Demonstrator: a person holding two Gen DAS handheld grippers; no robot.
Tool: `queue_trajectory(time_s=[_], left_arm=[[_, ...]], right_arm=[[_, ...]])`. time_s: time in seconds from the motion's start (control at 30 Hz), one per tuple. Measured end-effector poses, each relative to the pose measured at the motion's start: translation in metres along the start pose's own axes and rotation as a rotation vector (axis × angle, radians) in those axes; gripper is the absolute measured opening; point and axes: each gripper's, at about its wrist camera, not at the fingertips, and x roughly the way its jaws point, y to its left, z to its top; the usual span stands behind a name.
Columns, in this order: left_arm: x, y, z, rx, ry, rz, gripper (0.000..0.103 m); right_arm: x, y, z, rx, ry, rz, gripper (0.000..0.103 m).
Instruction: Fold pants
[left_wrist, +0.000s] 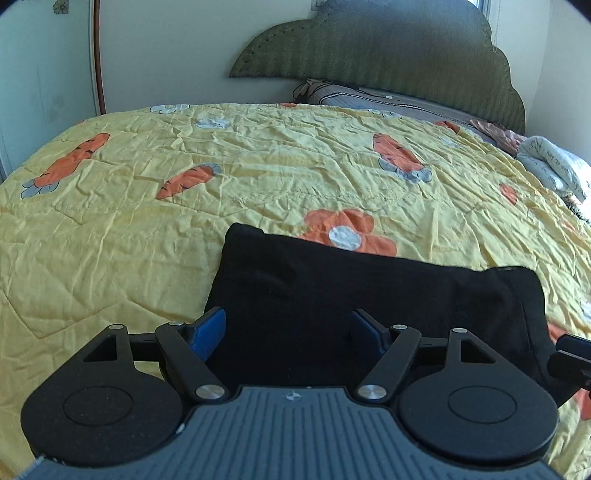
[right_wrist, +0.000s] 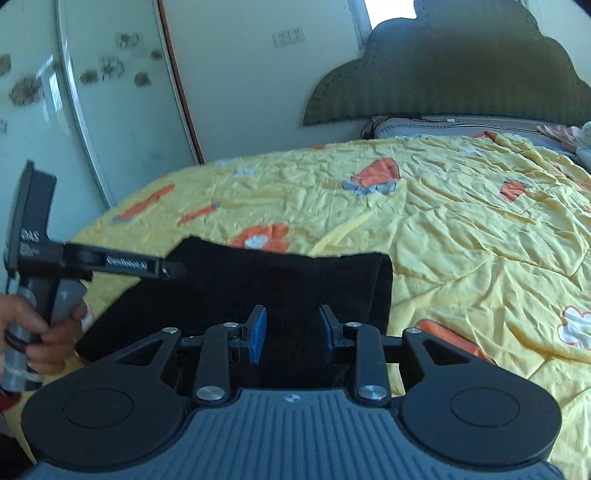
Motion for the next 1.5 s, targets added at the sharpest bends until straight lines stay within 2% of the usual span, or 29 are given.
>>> queue_trajectory(time_s=[0.1, 0.17, 0.27, 0.37, 0.47, 0.57, 0.7, 0.83, 0.97, 1.07, 1.13, 1.23, 1.33, 1.4, 1.5], left_arm=[[0.004, 0.001, -0.008, 0.025, 0.005, 0.024, 0.075], [-0.006, 0.006, -0.006, 0.000, -0.018, 0.003, 0.076], [-0.023, 0.011, -0.006, -0.025, -0.050, 0.001, 0.077], [-0.031, 0.009, -0.011, -0.023, -0.047, 0.028, 0.077], [-0.033, 0.006, -0.016, -0.018, -0.033, 0.046, 0.077], [-0.034, 0.005, -0.020, -0.016, -0.007, 0.056, 0.077], [-0.040, 0.003, -0.026, -0.012, 0.004, 0.058, 0.079], [-0.047, 0.000, -0.031, -0.006, 0.009, 0.054, 0.082], [-0.050, -0.001, -0.037, 0.007, 0.021, 0.062, 0.082], [-0.051, 0.002, -0.038, 0.003, 0.028, 0.065, 0.082], [-0.054, 0.008, -0.036, -0.002, 0.028, 0.045, 0.084], [-0.054, 0.023, -0.032, -0.011, 0.030, 0.009, 0.087], [-0.049, 0.046, -0.025, -0.043, 0.056, -0.051, 0.087], [-0.041, 0.064, -0.021, -0.086, 0.108, -0.122, 0.086], [-0.025, 0.088, -0.016, -0.167, 0.192, -0.268, 0.085]], right_arm=[[0.011, -0.005, -0.011, -0.005, 0.051, -0.092, 0.030], [-0.001, -0.011, -0.010, 0.049, 0.016, -0.084, 0.030], [-0.020, -0.006, -0.005, 0.029, -0.045, -0.048, 0.030], [-0.016, 0.003, -0.007, -0.019, -0.018, -0.023, 0.030], [-0.003, 0.003, -0.014, -0.008, 0.031, -0.059, 0.030], [-0.004, 0.001, -0.017, 0.024, 0.027, -0.058, 0.030], [-0.014, 0.005, -0.016, 0.015, 0.003, -0.061, 0.030], [-0.013, 0.009, -0.020, -0.004, 0.019, -0.069, 0.030], [-0.011, 0.006, -0.025, 0.001, 0.026, -0.085, 0.039], [-0.015, 0.004, -0.022, 0.013, 0.012, -0.084, 0.040], [-0.017, -0.002, -0.020, 0.036, 0.001, -0.081, 0.041], [-0.015, -0.025, -0.017, 0.133, -0.010, -0.050, 0.054], [-0.006, -0.054, -0.018, 0.243, 0.029, 0.010, 0.054], [0.002, -0.072, -0.021, 0.325, 0.056, 0.056, 0.054], [0.016, -0.093, -0.026, 0.437, 0.097, 0.180, 0.056]])
